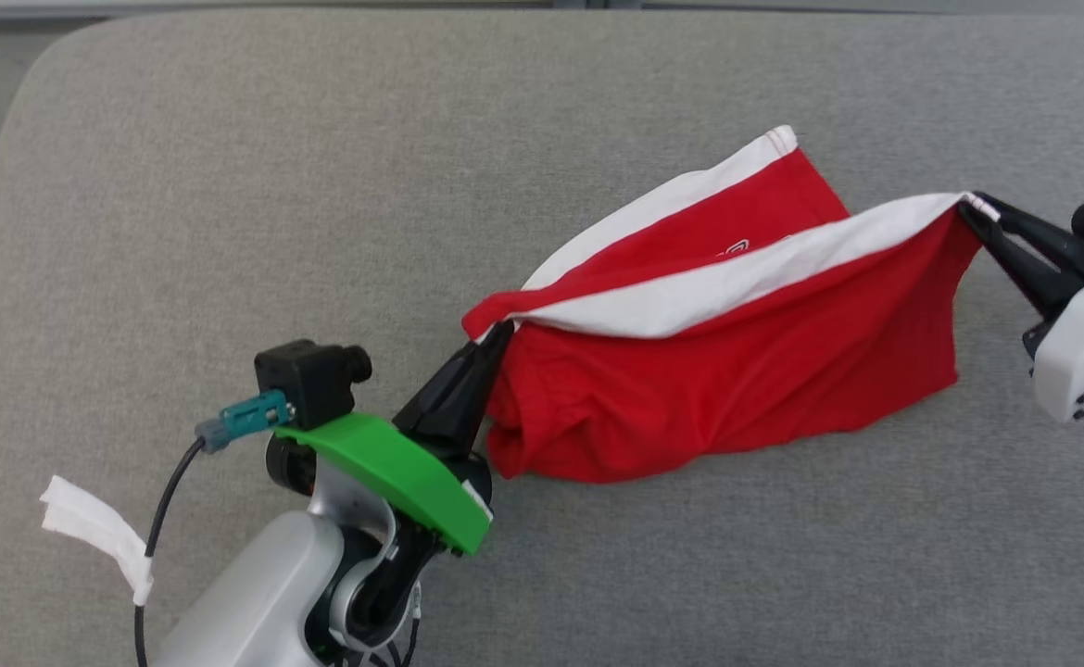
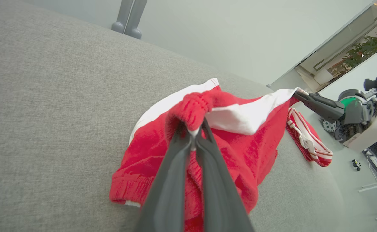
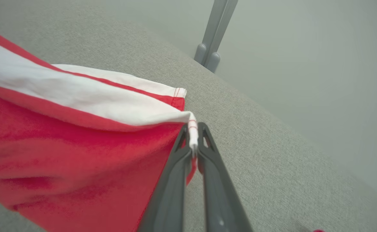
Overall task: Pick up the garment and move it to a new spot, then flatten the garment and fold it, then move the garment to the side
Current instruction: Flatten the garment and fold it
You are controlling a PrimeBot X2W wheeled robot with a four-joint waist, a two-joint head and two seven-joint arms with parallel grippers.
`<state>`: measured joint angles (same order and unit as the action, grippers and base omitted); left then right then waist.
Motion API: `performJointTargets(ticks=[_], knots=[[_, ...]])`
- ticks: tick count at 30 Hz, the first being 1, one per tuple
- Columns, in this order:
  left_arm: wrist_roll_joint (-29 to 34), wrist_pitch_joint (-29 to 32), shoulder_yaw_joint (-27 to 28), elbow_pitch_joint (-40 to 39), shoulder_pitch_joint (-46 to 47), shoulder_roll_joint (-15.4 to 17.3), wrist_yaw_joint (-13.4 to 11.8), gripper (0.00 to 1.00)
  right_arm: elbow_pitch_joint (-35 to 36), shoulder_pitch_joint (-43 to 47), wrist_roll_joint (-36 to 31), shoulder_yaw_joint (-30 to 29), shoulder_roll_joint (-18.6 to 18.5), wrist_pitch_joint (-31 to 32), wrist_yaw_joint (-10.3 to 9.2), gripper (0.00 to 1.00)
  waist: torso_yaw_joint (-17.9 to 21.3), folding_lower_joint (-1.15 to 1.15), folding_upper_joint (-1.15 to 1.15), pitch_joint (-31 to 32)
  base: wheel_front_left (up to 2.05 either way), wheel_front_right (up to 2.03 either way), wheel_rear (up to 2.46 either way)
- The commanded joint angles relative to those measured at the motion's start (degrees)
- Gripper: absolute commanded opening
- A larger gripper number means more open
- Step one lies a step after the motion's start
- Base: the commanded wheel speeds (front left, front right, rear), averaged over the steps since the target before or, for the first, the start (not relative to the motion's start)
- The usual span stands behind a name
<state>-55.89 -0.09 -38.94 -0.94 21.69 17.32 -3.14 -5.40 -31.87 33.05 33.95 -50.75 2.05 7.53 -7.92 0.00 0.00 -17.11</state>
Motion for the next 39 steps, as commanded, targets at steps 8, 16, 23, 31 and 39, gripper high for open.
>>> performJointTargets(ticks=[8,16,23,31,39], knots=[[0.1,-1.8,-0.1,9.2,6.5,-5.7,1.5,0.00,-8.9,-13.9,5.0,9.9,-0.5,1.5,-0.07,0.00,-9.3,0.00,0.00,-9.7,0.00,0.00,0.00],[-0.1,-3.9,-0.3,12.5,8.5,-8.5,3.1,0.01,-14.1,-23.0,6.8,18.2,-1.1,0.2,-0.08,0.00,-10.4,0.00,0.00,-10.6,0.00,0.00,0.00],[0.9,-5.8,-0.6,15.4,9.4,-9.9,3.3,1.00,-18.8,-27.1,7.1,22.2,0.6,-2.6,-0.07,1.00,-10.1,0.00,0.00,-10.5,0.00,0.00,0.00],[4.7,-10.2,-0.3,12.8,3.6,-6.2,-1.0,1.00,-19.5,-26.0,9.9,19.9,2.6,-2.6,-0.08,1.00,-6.5,0.00,0.00,-7.1,0.00,0.00,0.00],[13.2,-15.1,6.8,1.2,-9.5,-3.2,-9.1,1.00,-16.2,-17.6,12.3,12.5,3.9,3.7,-0.07,1.00,-3.0,0.00,0.00,-2.6,0.00,0.00,0.00]])
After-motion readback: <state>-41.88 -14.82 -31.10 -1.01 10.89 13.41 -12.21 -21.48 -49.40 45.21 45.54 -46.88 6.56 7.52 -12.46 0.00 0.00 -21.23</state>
